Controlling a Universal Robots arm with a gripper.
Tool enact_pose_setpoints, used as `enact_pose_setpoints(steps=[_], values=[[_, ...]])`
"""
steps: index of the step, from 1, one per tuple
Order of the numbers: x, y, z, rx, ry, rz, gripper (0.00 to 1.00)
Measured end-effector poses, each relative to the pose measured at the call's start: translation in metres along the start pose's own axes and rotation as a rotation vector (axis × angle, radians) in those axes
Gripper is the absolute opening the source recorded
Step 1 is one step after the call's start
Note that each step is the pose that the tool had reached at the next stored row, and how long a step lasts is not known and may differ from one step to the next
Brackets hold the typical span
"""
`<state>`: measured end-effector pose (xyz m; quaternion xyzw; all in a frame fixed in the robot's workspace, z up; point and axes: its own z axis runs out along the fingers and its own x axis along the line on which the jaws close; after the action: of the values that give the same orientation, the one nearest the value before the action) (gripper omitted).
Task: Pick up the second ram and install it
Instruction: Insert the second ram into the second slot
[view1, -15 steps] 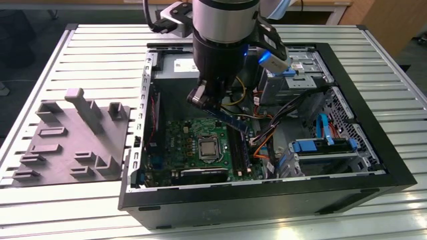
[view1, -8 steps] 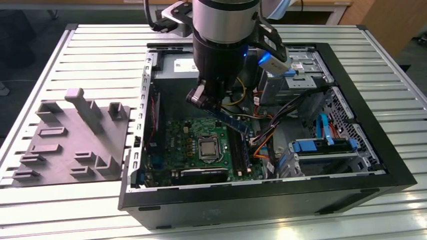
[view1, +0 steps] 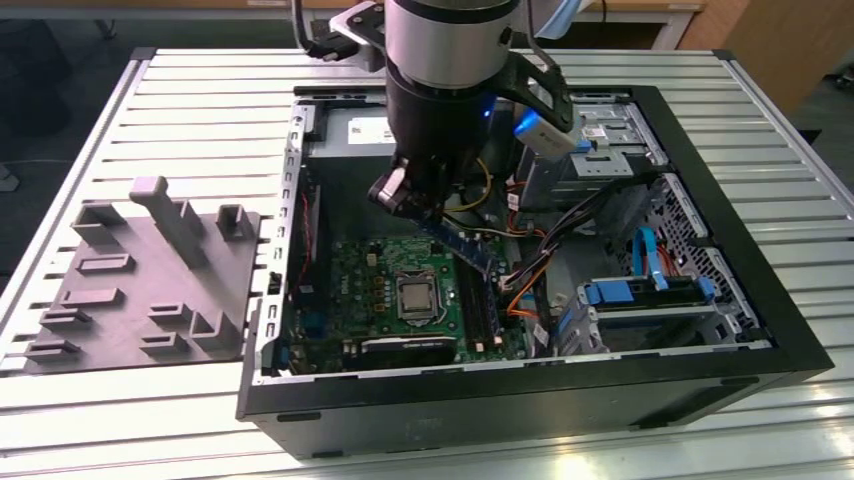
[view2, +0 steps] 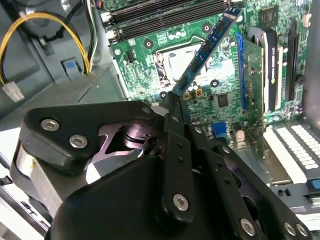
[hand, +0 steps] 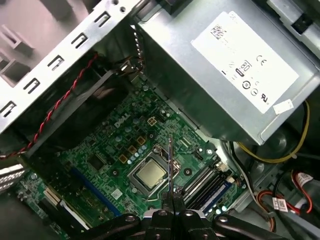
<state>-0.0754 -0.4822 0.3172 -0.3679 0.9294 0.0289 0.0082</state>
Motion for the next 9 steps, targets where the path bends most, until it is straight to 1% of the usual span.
enact_pose_setpoints(steps=[9], values=[[0.0000, 0.0000, 0.0009, 0.0053, -0.0070, 0.146, 0.12]])
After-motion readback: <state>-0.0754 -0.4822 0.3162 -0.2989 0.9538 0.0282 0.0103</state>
